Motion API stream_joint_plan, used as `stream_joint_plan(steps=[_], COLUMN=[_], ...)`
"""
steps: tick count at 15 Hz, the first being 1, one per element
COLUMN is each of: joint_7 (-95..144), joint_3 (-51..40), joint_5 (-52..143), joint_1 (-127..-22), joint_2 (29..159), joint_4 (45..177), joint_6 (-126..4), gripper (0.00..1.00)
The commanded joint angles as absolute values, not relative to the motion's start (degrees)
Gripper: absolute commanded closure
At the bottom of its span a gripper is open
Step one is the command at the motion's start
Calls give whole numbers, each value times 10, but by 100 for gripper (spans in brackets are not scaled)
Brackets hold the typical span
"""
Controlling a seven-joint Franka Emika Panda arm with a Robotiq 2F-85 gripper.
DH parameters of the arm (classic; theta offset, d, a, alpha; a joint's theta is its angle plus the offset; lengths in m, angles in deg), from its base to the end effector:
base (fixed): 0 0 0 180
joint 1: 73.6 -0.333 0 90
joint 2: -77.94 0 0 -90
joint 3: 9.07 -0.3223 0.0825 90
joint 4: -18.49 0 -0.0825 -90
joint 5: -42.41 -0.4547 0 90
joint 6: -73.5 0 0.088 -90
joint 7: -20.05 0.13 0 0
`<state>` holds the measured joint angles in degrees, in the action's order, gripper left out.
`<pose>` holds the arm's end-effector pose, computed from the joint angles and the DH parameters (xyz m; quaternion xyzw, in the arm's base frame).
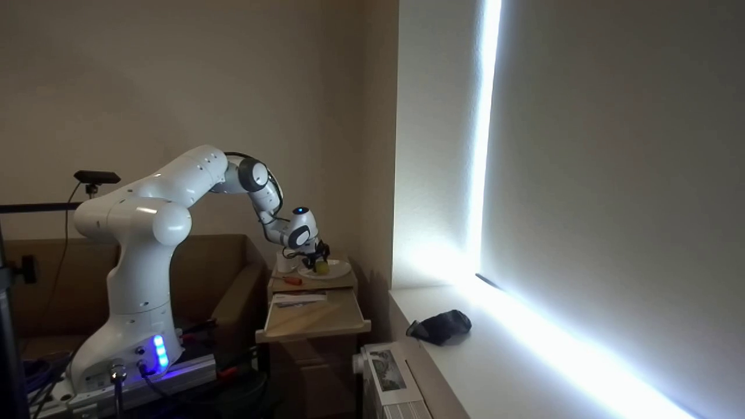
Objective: Remove the lemon from the windowsill and put it on the white plate
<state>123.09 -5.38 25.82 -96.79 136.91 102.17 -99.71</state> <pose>0.7585 0.2566 0.0503 -0.6398 0.7209 -0.0990 0.2472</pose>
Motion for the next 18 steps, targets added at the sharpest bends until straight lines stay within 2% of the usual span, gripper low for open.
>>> stream_joint_plan(steps=[1,4,9,13,18], joint_7=[1252,1266,1280,1341,1335], joint_3=[-59,-61,-64,-31,-85], joint_5=[246,246,250,265,266], joint_1=[-960,-957,-952,-964,-911], joint_2=[1399,1401,1377,1313,1219], joint_4=[977,969,976,1004,1021], joint_6=[-982,-972,-936,-807,-635], gripper=[10,0,0,0,0])
